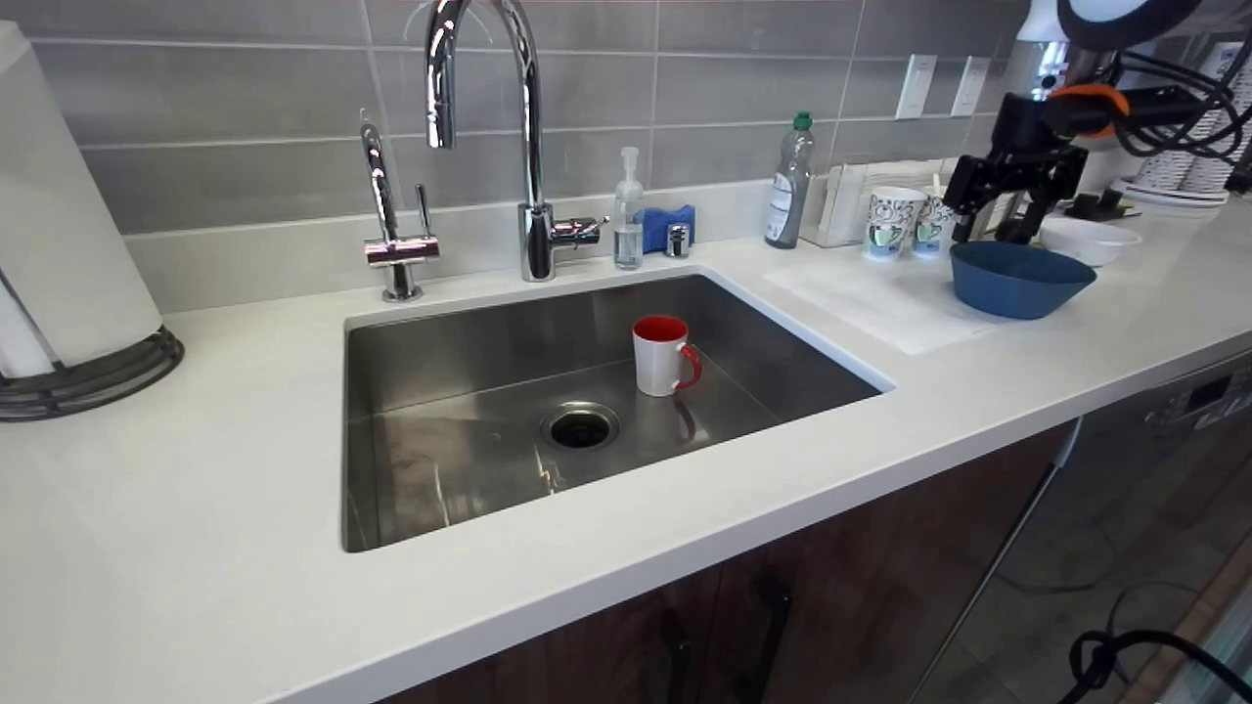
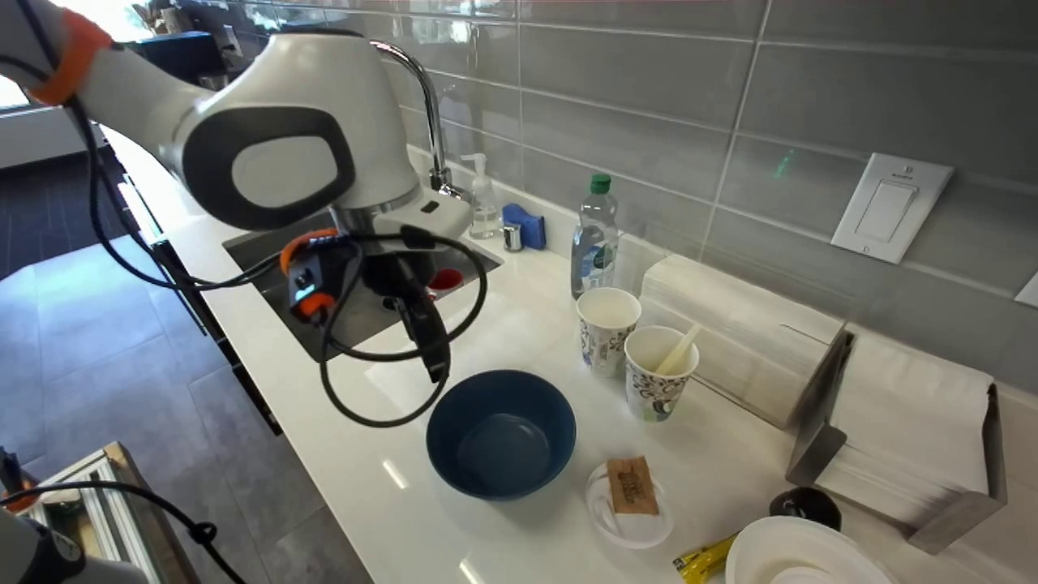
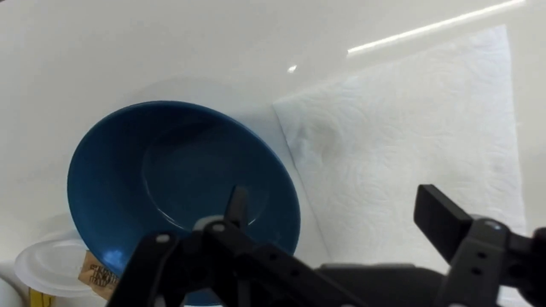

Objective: Move the bowl closer to the wall

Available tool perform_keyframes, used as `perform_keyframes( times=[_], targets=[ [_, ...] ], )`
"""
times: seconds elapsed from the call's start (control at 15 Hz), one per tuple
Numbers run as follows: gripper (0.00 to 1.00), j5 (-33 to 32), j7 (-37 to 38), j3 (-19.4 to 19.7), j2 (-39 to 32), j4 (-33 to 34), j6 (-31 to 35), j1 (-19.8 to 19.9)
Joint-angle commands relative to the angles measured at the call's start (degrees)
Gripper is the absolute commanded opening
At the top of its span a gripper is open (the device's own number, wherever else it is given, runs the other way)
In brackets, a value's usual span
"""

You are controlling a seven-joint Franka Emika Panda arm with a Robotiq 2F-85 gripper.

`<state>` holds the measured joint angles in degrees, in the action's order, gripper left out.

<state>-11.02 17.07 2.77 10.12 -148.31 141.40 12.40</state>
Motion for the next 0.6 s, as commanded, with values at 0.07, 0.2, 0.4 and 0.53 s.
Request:
perform_keyframes(
  times=[0.07,0.2,0.4,0.53],
  targets=[
    [1.0,-0.8,-1.1,2.9,-6.5,0.9,5.6,-0.1],
    [1.0,-1.4,-1.0,3.6,-8.5,0.8,7.7,-0.2],
    [0.83,-2.7,-0.4,4.6,-11.3,1.2,10.3,-0.4],
    [0.68,-5.3,0.2,5.3,-12.5,1.4,11.5,-0.6]
  ],
)
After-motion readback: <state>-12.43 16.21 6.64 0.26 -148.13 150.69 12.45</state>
